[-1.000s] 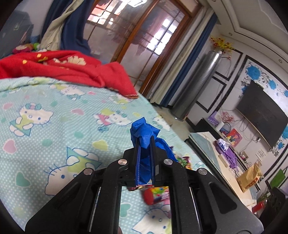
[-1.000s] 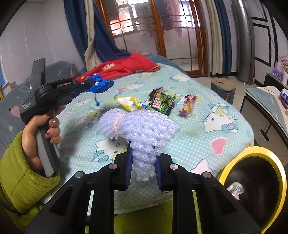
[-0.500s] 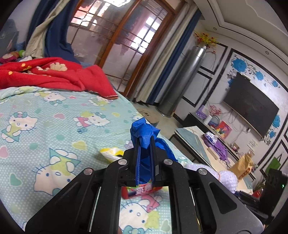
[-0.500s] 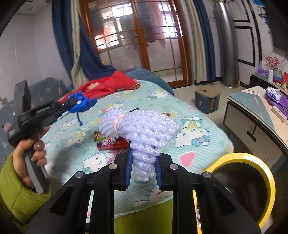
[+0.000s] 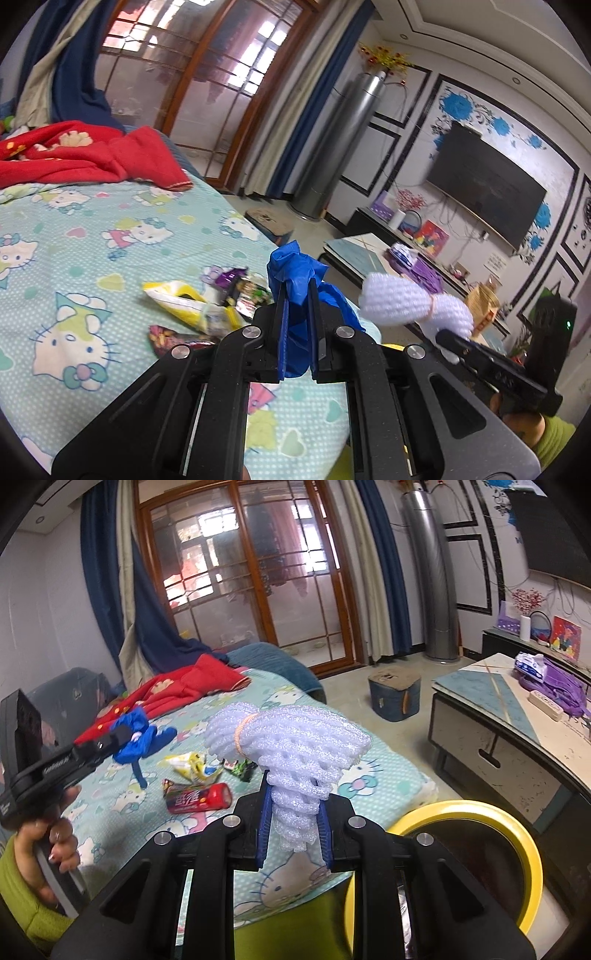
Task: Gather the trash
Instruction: 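Lift the blue glove and lavender mesh and carry both over the yellow-rimmed bin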
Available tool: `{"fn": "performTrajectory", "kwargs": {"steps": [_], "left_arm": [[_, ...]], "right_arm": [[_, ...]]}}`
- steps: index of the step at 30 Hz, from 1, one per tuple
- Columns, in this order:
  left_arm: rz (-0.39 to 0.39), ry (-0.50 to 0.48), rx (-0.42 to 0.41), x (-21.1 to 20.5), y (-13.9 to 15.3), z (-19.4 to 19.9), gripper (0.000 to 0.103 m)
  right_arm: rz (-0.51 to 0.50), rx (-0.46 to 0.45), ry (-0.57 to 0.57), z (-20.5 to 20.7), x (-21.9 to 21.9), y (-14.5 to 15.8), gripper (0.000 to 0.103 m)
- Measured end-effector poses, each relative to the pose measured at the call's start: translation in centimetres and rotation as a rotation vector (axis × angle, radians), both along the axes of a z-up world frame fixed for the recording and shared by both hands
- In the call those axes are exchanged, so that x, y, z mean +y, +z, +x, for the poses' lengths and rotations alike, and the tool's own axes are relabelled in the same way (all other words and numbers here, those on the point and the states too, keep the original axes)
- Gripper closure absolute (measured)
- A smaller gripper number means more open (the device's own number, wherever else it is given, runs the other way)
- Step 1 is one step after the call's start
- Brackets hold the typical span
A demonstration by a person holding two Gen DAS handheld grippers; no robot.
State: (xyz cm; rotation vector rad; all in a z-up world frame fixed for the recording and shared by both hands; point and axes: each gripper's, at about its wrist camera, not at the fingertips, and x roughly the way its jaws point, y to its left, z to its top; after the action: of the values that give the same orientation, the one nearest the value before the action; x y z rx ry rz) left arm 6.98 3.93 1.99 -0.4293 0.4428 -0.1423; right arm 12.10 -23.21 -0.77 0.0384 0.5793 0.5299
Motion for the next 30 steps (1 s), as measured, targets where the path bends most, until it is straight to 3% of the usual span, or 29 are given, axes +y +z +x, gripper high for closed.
{"fn": "performTrajectory", "kwargs": {"steps": [22,30], "left_arm": [[0.067,-0.209,0.009,-7.8,-0.8,0.7,0.099],[0.109,-0.283,0.018,-10.4,-1.4,1.1,0.099]], "right_arm": [[0.059,0.030,-0.195,0.4,-7.6,-0.7,0.082],[0.039,0.031,-0.260,0.5,-9.4,-1.2,0.082]]}}
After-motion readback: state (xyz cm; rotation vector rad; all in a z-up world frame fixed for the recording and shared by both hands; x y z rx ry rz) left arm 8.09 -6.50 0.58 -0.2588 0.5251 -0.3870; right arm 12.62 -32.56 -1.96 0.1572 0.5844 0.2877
